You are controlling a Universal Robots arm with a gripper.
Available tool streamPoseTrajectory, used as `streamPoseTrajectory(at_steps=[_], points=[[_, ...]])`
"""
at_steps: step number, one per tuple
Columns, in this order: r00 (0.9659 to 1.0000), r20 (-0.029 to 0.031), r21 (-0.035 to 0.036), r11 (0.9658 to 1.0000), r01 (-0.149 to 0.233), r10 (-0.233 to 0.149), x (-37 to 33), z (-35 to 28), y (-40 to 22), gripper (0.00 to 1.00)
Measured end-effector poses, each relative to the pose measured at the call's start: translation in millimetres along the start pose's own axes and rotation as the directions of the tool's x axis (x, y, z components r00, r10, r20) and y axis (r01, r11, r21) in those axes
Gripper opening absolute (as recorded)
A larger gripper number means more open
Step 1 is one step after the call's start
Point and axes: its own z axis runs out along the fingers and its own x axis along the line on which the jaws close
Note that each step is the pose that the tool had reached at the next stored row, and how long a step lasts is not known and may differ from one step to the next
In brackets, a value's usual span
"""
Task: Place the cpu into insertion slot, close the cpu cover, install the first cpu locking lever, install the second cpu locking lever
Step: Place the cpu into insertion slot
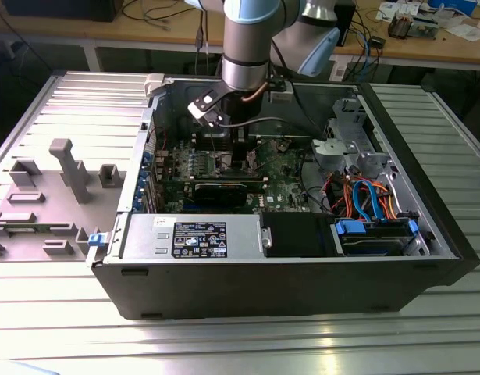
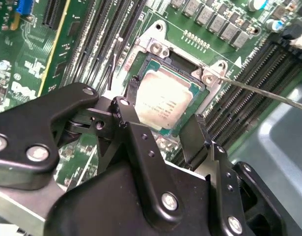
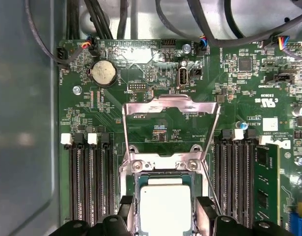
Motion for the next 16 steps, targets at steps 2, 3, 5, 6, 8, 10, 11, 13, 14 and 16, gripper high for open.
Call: streamPoseTrajectory(at_steps=[2, 3, 5, 6, 8, 10, 11, 13, 14, 16], points=[[1.0, -0.0027, -0.0001, 1.0, 0.0, 0.0, 0.1, -2.5, 0.0, 0.53], [1.0, -0.0079, 0.0, 1.0, 0.0, 0.0, 0.0, -3.0, 0.0, 0.53], [0.9998, -0.0207, 0.0, 1.0, 0.001, -0.001, -0.1, -3.3, -0.2, 0.41], [0.9997, -0.0252, 0.0, 1.0, 0.002, -0.002, -0.3, -3.3, -0.4, 0.41], [0.9995, -0.0319, -0.0001, 1.0, 0.006, -0.006, -0.9, -3.4, -0.6, 0.29], [0.9994, -0.0327, -0.0007, 0.9999, 0.015, -0.015, -1.3, -4.2, -0.7, 0.17], [0.9993, -0.0326, -0.0009, 0.9998, 0.018, -0.018, -1.3, -4.9, -0.7, 0.11], [0.999, -0.0318, -0.0016, 0.9995, 0.031, -0.031, -1.6, -10.0, -0.8, 0.11], [0.999, -0.03, -0.0017, 0.9994, 0.034, -0.034, -1.6, -11.0, -0.8, 0.11], [0.999, -0.0247, -0.0016, 0.9993, 0.037, -0.037, -1.7, -13.6, -0.9, 0.11]])
